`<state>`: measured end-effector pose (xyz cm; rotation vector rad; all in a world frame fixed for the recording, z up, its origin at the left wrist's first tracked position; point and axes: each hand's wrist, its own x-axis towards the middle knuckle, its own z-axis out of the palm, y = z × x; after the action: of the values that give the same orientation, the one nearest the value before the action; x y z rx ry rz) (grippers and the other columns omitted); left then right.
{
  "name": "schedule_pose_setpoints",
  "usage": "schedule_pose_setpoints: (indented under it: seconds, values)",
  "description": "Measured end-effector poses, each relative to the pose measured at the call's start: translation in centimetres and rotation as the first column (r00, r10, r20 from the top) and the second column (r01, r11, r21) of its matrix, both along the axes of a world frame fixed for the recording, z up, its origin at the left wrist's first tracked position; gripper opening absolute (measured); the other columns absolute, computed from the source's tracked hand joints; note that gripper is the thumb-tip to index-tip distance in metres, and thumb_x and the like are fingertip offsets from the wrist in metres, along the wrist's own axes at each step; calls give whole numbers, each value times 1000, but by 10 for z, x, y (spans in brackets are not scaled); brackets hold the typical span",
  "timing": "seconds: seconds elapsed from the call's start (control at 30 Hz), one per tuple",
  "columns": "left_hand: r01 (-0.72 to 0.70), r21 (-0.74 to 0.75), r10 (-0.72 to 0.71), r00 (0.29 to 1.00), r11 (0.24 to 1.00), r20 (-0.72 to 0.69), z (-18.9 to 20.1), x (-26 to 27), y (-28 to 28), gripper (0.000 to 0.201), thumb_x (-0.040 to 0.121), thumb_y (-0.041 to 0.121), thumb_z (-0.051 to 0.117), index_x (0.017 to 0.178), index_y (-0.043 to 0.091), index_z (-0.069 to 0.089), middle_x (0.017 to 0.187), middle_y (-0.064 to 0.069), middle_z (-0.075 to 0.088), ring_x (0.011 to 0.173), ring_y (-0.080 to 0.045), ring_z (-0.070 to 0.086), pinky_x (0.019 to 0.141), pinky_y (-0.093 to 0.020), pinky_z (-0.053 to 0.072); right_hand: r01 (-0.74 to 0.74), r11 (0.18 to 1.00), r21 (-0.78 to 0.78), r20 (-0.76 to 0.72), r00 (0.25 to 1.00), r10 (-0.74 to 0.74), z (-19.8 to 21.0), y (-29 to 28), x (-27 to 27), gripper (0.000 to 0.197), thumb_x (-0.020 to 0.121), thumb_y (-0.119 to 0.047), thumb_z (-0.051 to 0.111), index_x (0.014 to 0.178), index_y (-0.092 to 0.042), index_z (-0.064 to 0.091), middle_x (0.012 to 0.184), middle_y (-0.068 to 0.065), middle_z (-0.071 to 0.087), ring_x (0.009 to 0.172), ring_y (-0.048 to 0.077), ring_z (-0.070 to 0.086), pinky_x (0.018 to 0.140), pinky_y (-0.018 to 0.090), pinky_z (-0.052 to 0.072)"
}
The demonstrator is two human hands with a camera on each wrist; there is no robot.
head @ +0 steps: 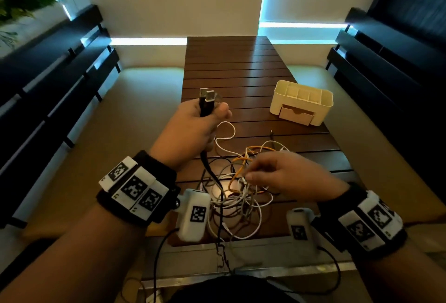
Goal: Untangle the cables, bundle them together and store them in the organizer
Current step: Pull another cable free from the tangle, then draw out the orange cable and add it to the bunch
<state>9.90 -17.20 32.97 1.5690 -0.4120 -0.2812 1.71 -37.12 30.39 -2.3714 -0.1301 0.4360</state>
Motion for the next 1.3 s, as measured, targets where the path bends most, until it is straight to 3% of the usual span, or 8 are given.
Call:
schedule_pose_setpoints:
  seconds: [0.17,0.23,0.37,0.53,0.73,0.93,1.13,1.3]
  values:
    - [46,-156,-51,998,987,-27,0,-6,-3,23,95,33,56,92,11,59,53,8,33,43,-8,28,45,-26,26,29,920,391,-15,1000,-25,-5,35,21,41,89,-30,71,119,-49,52,123,-23,60,113,-8,59,98,24,51]
    - [47,-184,-51,999,982,-19,-1,-6,-3,27,90,39,57,92,12,58,53,10,34,45,-7,29,47,-27,27,-11,899,437,-63,997,43,-15,49,24,34,93,-24,66,120,-42,55,119,-16,66,110,-6,62,97,23,51]
    - [7,-217,-19,999,976,-51,-5,-4,4,24,98,33,53,91,10,53,55,8,32,47,-9,26,47,-24,31,-19,887,461,-191,974,121,-29,55,22,27,101,-31,52,116,-13,64,101,3,74,94,19,73,90,41,58]
    - [-20,-239,-11,992,971,-129,-15,-6,5,21,100,29,49,89,11,52,57,5,29,48,-9,24,47,-23,29,97,795,599,-189,982,23,-47,25,27,35,95,-36,55,115,-9,62,106,12,73,98,29,71,84,36,58]
    - [-52,-193,19,986,980,-168,-24,-13,-5,23,100,31,49,91,10,51,58,5,29,47,-8,26,47,-23,30,563,700,440,-190,820,-540,-120,-37,53,10,99,-18,57,99,-9,63,80,8,69,62,15,62,60,31,51]
    - [-55,-157,28,986,986,-165,-20,-13,-19,29,90,37,56,92,8,51,59,3,27,47,-9,24,46,-22,29,617,711,337,-318,786,-531,-170,-51,62,15,95,-16,63,110,-18,59,81,13,70,58,19,61,46,26,45]
    - [-89,-136,64,982,987,-179,-20,-12,-25,26,91,36,55,90,10,53,58,5,32,46,-8,27,46,-22,32,552,756,352,-286,832,-475,-168,-50,67,9,98,-16,58,103,-14,66,89,13,73,67,19,65,61,31,51]
    - [-131,-124,106,977,984,-185,-20,-12,-28,20,102,25,48,92,8,51,59,3,30,46,-9,26,45,-21,31,585,594,553,-253,797,-549,-150,-55,71,12,95,-19,64,91,-15,74,86,12,74,75,20,66,67,33,52]
